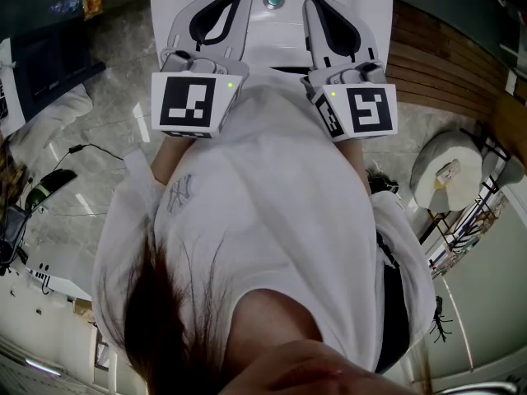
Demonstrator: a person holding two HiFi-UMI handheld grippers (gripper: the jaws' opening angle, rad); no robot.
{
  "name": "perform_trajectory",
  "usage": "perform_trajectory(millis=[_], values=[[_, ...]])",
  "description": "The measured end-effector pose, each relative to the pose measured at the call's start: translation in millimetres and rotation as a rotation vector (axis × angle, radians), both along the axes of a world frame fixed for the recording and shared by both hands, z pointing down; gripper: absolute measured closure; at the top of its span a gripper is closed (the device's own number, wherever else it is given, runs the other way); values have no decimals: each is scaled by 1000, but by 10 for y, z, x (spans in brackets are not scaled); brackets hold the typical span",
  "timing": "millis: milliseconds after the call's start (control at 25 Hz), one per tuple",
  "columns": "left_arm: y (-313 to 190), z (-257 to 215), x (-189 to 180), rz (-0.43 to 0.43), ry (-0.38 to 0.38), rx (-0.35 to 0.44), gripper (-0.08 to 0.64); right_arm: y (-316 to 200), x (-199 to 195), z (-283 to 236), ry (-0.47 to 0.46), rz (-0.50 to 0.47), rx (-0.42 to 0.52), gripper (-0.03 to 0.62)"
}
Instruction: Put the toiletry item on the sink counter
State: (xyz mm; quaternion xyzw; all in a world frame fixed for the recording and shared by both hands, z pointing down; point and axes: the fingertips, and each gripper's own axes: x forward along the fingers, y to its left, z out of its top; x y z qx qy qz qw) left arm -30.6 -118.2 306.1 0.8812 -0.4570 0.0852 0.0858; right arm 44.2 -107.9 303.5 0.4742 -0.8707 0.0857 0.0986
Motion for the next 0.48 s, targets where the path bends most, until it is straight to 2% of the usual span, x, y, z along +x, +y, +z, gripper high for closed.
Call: perform_trajectory(millis=[320, 480], values=[[-5, 15, -12, -14, 2, -24, 551, -9, 7, 13, 2, 2, -3, 583], [-11, 19, -14, -3, 1, -3, 551, -7, 2, 23, 2, 3, -2, 582]])
